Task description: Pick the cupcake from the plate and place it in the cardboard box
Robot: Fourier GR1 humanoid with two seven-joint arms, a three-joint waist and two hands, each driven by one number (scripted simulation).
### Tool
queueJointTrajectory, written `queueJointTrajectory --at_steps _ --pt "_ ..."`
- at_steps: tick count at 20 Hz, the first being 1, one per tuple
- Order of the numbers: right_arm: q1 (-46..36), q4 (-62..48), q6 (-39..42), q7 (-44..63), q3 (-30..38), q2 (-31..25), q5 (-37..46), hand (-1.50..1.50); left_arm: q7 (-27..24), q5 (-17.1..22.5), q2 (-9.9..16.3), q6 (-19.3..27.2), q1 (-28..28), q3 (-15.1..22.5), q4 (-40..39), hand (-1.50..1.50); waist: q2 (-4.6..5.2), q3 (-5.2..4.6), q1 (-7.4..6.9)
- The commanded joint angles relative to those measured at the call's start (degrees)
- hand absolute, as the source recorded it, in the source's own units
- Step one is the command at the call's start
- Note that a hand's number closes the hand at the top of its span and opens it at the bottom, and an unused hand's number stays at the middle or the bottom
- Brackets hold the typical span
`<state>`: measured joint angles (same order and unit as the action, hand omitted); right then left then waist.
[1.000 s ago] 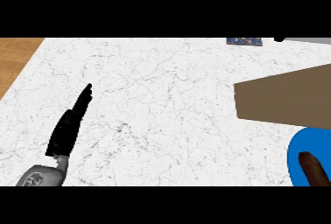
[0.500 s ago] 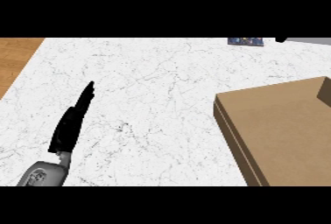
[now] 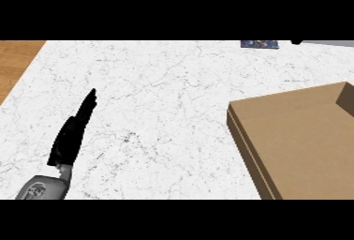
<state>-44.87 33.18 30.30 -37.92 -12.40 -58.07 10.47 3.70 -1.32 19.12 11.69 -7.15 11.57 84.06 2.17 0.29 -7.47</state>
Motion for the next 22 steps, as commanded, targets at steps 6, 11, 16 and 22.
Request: queueJointTrajectory --at_steps 6,11,16,22 --pt "-7.8 -10.9 6.2 -3.3 -1.1 9.1 0.0 -1.5 0.4 0.0 0.0 0.2 0.3 -1.1 -0.1 0.0 -0.27 -0.01 1.6" --pt "-12.3 -18.1 8.8 2.1 7.7 9.0 -9.4 -1.5 0.4 -1.1 -0.8 1.3 -0.1 -0.7 -1.0 0.0 -0.05 0.03 2.24" --pt "-14.9 -24.6 12.2 8.8 13.9 7.2 -15.7 -1.5 0.8 0.2 0.0 0.1 0.3 -1.3 1.8 0.0 0.14 0.19 1.31" --pt "-16.7 -29.7 12.3 16.3 19.8 2.2 -21.3 -1.5 -0.6 0.5 0.3 -0.2 1.1 -2.0 1.4 0.0 0.78 0.28 0.75"
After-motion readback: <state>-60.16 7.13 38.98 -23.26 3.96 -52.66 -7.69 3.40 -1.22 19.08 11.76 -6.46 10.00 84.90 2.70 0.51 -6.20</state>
